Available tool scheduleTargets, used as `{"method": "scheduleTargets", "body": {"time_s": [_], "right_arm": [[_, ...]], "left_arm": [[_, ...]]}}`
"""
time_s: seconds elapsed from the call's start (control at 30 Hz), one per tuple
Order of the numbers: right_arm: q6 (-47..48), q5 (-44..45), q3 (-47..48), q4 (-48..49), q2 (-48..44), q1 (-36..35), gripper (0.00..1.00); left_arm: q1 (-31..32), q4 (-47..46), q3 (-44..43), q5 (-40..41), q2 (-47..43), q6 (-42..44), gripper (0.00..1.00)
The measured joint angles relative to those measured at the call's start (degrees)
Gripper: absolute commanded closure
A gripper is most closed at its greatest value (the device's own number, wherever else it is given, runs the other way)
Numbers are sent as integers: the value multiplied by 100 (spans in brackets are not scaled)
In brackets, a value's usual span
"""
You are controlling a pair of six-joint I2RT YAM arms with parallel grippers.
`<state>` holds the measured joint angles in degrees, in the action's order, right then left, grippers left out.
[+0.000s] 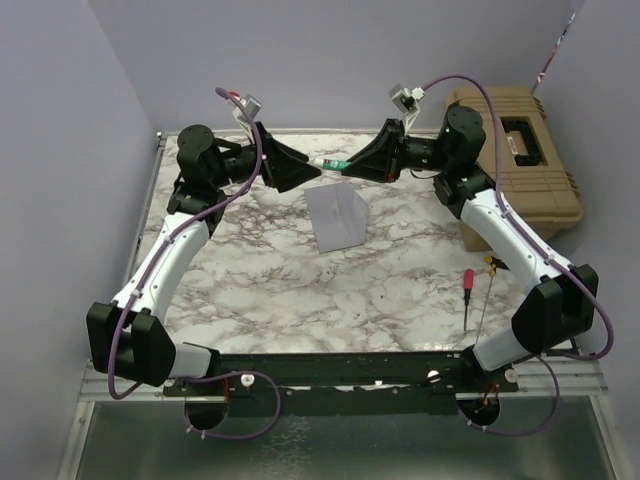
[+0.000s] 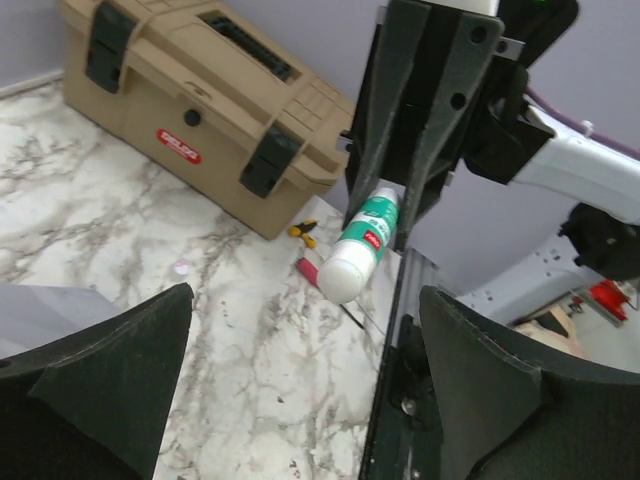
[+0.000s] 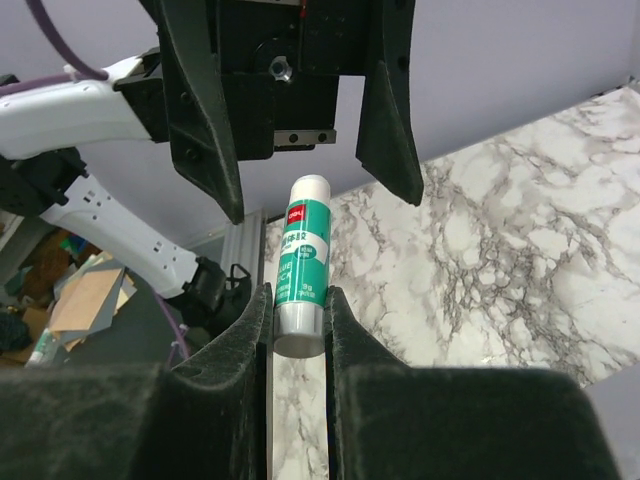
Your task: Place the letter into the envelope and seal it
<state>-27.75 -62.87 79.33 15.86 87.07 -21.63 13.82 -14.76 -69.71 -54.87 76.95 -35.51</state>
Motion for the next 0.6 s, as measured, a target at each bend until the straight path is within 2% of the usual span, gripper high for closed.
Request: {"method": "scheduleTargets", "body": {"time_s": [0.1,0.3,0.47,0.6], "right_arm": [[-46,-203,0,-13,2,0,100],[-76,-498,0,-42,105,0,100],[-142,-564,0,-11,175,0,100],[-302,-610,0,160,175,0,100]], "left_arm": [[2,-330,42,-269,7,-424,23],[7,-944,42,-503,7,-1086,37],[17,-1130,70,-599,7,-1360,38],[22,-1176,175,-629,7,-1434,35]]}}
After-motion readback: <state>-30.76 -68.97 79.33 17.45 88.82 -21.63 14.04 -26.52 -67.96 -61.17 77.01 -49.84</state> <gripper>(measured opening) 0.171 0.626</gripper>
